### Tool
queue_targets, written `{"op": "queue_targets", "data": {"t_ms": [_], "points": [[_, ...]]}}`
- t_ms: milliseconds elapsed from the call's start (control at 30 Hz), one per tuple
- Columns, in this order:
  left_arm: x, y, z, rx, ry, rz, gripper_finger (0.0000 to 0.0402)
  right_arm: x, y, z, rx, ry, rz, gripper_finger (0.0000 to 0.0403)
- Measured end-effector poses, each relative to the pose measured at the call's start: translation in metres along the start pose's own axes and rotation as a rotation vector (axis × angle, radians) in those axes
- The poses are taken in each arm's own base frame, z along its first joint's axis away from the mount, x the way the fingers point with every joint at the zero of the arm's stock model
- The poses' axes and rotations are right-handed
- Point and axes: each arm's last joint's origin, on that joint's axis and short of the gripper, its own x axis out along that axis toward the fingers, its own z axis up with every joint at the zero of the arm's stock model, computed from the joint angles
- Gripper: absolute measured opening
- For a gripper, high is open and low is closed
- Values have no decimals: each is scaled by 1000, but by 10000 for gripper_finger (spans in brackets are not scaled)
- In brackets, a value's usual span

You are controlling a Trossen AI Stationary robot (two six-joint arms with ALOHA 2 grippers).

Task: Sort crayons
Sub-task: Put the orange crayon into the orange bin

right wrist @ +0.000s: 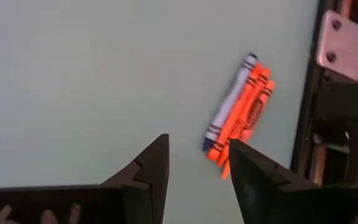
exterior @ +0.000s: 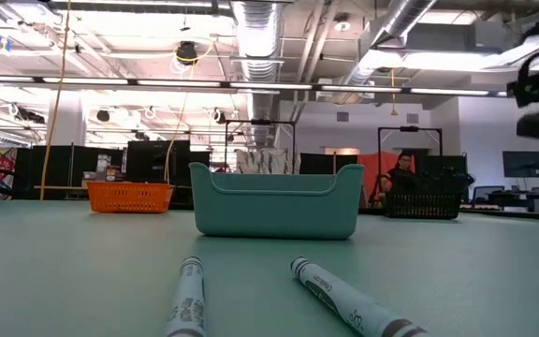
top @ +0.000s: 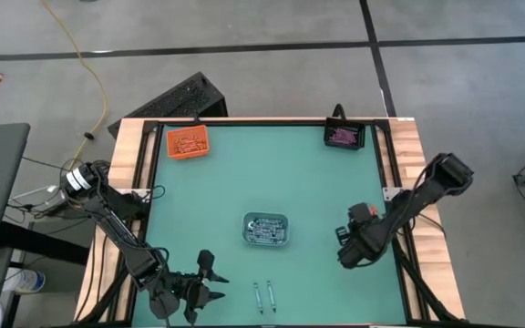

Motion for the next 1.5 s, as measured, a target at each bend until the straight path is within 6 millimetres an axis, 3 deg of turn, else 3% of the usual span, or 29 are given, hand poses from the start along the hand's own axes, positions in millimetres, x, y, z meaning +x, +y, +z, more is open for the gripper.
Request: {"op": "queue_targets", "data": {"t_ms": [467,800,1500], "points": [[0,1,0,16,1,-1,167,32,-3,-7,111,-6,35,159],[2,2,0,6,3,4,167,41,-6,-4,122,-116,73,159],[12,16,0,-74,19,42,167,43,-17,-6,168,-156,4,159]]}}
